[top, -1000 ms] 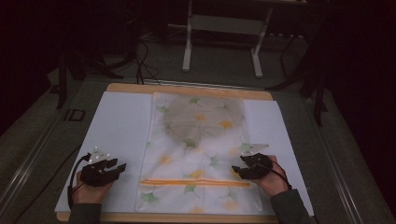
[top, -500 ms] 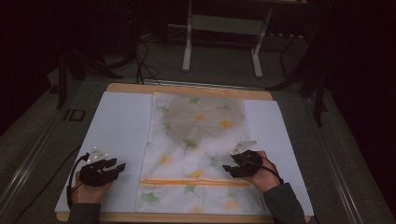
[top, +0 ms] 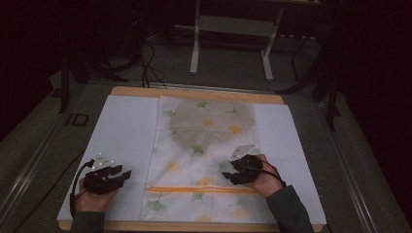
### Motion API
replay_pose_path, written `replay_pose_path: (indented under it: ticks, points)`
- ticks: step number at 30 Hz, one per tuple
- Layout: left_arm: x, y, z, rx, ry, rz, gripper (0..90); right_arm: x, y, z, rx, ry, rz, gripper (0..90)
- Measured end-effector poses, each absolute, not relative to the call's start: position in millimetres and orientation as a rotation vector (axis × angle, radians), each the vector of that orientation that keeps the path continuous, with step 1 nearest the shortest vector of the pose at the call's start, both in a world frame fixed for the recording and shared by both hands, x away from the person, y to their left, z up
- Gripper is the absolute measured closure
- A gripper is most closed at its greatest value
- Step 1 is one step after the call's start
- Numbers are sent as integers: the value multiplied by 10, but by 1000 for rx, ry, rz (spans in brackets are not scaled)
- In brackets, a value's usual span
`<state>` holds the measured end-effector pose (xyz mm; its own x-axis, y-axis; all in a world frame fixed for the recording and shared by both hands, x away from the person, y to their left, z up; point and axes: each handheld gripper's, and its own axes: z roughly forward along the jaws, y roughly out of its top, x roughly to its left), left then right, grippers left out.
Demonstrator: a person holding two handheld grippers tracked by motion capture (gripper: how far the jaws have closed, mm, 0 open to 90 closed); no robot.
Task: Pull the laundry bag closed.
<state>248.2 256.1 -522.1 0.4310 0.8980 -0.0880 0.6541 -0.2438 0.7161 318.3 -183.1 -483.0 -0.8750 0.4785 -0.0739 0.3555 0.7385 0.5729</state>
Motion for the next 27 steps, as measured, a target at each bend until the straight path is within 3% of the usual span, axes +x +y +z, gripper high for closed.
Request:
replay_pose_path:
  ticks: [27]
  points:
    - [2473, 2582, -5208, 1998, 1256, 432, 548, 3196, -1333, -4765, 466, 2837, 833, 548]
